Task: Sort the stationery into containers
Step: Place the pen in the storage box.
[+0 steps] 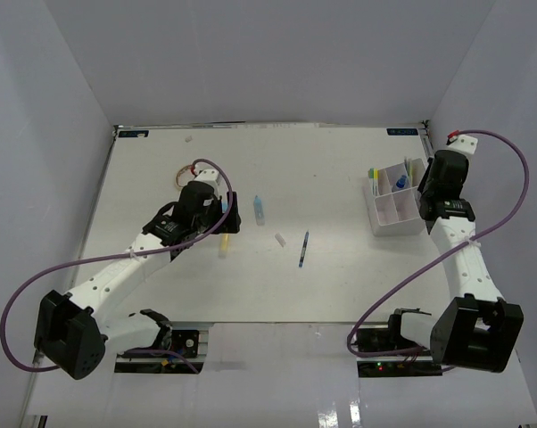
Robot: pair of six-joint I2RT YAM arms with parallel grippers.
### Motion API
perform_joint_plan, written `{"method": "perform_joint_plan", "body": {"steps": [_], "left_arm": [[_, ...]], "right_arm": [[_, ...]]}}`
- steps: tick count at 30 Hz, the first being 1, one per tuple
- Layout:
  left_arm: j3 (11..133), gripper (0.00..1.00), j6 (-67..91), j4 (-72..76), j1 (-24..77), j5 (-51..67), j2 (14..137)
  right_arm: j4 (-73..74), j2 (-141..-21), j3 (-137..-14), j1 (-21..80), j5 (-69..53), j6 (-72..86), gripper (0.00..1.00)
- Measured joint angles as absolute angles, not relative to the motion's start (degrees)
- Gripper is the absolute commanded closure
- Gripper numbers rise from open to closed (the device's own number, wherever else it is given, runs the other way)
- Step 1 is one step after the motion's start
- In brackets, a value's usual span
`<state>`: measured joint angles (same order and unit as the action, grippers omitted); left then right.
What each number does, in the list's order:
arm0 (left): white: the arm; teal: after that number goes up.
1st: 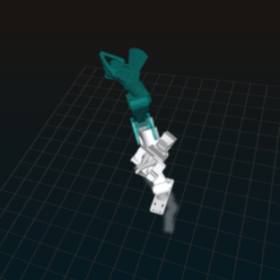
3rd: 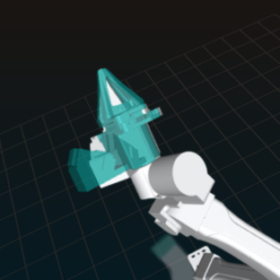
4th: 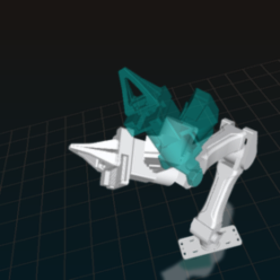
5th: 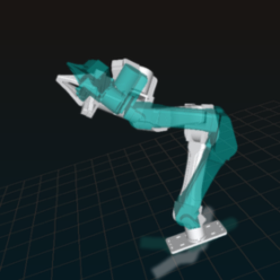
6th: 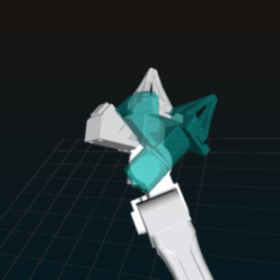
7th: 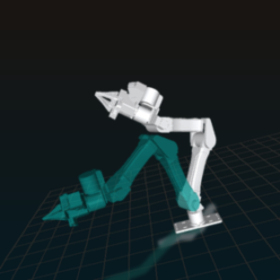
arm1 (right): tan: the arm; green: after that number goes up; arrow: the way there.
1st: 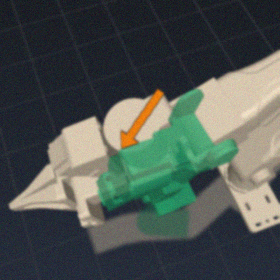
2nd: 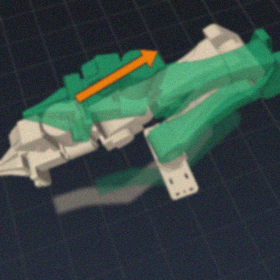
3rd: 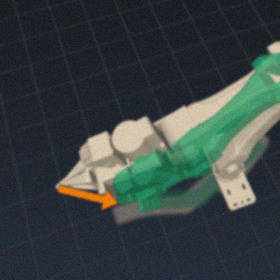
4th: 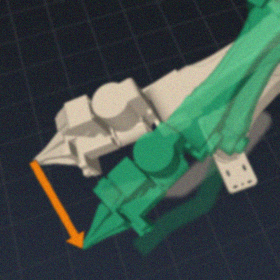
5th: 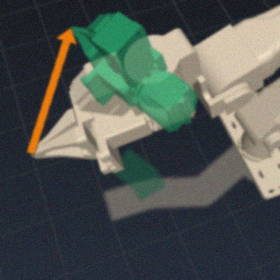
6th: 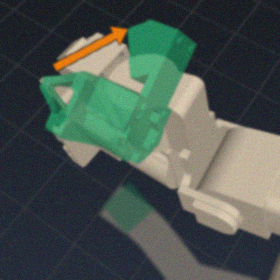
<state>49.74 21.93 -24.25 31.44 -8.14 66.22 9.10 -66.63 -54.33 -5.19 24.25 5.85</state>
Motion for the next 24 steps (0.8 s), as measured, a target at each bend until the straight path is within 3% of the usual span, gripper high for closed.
{"method": "perform_joint_plan", "body": {"steps": [2, 5, 13, 16, 19, 24], "left_arm": [[49.36, 0.02, 21.93, -24.49, 31.42, -8.14, 66.22], [49.28, 0.02, 21.93, -24.49, 31.29, -8.14, 66.24], [49.23, 0.02, 22.55, -24.23, 31.27, -6.68, 66.65], [49.3, 0.02, 23.66, -23.97, 31.29, -4.73, 68.07], [49.91, 0.02, 25.63, -24.08, 32.21, -3.46, 69.97], [54.28, 0.02, 30.65, -24.86, 40.01, -4.89, 73.19]], "right_arm": [[9.02, -68.12, -54.33, -5.3, 23.7, 6.37, 0.56], [9.02, -70.11, -54.33, -5.3, 22.72, 7.03, 0.41], [9.87, -67.83, -54.19, -5.32, 19.66, 8.08, 0.19], [10.39, -62.78, -54.13, -5.39, 15.99, 8.56, 0.02], [9.78, -55.57, -53.1, -5.52, 10.94, 9.19, 0.1], [6.5, -44.21, -49.43, -5.52, 2.57, 11.64, 0.1]]}}
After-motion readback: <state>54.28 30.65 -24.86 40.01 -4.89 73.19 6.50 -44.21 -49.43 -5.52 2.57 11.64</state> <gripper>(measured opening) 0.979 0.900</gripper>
